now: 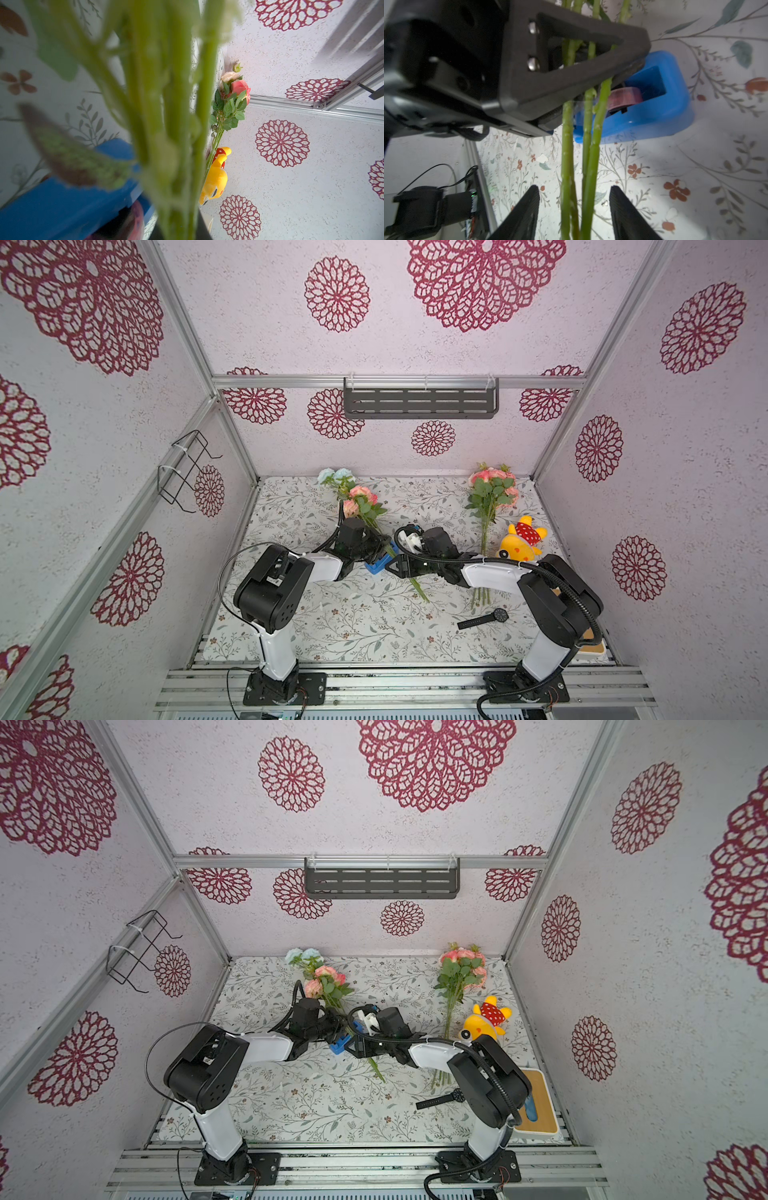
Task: Wrap bouquets with tape
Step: Wrap the tape around the bouquet.
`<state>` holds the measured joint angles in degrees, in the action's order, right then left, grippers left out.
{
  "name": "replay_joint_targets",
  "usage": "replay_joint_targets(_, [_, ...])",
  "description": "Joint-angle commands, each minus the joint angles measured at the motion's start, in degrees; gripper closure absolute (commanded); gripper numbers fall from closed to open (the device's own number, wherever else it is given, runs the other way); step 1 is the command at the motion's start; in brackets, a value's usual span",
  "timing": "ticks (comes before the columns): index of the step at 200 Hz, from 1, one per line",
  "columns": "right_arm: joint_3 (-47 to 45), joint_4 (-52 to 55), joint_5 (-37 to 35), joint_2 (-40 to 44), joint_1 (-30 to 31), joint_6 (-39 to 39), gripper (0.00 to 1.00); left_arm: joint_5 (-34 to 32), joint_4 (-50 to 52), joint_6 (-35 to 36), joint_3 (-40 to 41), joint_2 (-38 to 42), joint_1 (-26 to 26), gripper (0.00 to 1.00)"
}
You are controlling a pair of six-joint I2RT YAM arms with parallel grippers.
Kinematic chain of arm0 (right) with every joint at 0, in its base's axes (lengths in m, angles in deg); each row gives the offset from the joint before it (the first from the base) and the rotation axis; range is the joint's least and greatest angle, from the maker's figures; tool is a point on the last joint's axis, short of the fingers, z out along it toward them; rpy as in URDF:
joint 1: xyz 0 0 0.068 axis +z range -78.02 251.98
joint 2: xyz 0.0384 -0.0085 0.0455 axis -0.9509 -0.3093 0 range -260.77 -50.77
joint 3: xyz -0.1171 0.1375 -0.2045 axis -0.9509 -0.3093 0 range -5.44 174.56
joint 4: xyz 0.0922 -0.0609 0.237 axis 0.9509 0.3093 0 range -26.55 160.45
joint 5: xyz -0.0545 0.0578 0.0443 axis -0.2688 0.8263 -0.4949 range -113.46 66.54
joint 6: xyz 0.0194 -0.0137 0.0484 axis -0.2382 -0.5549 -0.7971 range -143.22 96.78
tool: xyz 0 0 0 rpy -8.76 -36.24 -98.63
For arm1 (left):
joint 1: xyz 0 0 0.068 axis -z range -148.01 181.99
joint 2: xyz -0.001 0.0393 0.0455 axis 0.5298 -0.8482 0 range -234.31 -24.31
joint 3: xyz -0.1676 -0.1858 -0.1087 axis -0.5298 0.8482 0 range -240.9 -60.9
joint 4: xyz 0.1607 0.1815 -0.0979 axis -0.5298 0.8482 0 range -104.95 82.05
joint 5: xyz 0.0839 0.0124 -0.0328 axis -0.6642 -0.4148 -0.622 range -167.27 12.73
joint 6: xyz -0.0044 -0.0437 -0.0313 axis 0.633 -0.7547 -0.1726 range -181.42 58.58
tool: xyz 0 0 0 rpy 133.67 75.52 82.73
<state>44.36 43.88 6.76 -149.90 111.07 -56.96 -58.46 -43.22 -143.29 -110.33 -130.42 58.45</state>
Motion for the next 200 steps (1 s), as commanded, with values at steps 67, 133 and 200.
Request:
replay_joint_targets(67, [1.96, 5.19, -4.56, 0.61, -0.81, 2.43, 1.00, -0.16, -1.10, 2.52, -1.58, 1.92, -0.37, 1.00])
replay_joint_targets(133, [13.88, 24.70, -38.72, 1.41, 11.48, 19.35, 1.00, -2.16, 16.49, 6.27, -6.03, 2.99, -0.46, 0.53])
replay_joint_targets(200, [16.67, 22.06, -46.88, -2.93, 16.49, 21.99, 1.00, 0.45, 14.18, 3.52, -6.83, 1.45, -0.61, 1.00])
